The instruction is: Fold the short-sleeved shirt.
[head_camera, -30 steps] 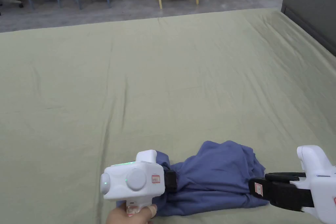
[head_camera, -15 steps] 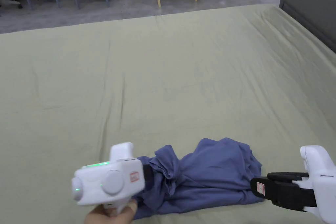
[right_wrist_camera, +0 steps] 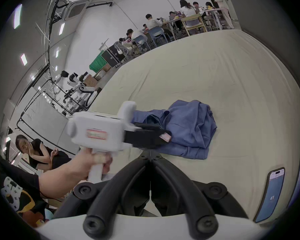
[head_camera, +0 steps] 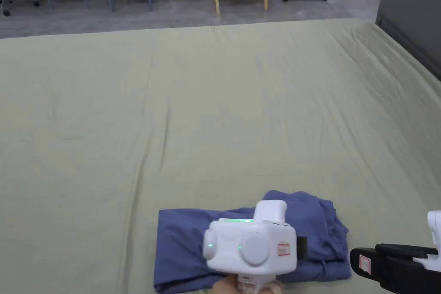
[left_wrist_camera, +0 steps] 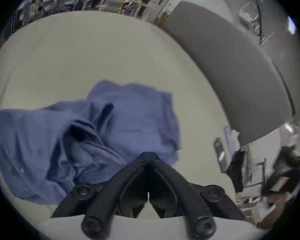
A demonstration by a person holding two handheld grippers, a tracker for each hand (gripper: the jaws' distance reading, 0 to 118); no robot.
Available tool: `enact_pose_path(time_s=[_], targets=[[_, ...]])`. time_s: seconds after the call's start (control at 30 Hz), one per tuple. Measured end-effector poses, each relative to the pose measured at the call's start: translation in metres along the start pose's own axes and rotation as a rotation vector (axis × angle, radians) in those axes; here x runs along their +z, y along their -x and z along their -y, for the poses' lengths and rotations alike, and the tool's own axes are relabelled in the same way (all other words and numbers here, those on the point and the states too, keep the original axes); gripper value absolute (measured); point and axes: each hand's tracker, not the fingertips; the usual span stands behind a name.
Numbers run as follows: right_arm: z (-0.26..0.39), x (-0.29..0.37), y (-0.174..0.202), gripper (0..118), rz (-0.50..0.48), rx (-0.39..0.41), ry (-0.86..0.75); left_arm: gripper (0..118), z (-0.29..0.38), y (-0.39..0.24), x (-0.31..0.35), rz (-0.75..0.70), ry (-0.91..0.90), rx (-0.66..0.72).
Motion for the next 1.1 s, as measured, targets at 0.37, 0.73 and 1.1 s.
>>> enact_pose_path(time_s=[0.37,0.73,1.1], targets=[[-0.010,-0.015,0.025,2,0.048,0.073,-0.034,118,-0.005,0.199,0.139,-0.187,-0.127,0.199],[-0.009,-0.021,0.038,2,-0.028,0.093,-0.006,67,0.024,0.231,0.056,0.083,-0.099,0.404],[-0.010,-0.023,0.041,2,-0.047,0.102,0.010,19,0.040,0.249,0.133,0.195,-0.195,0.556]])
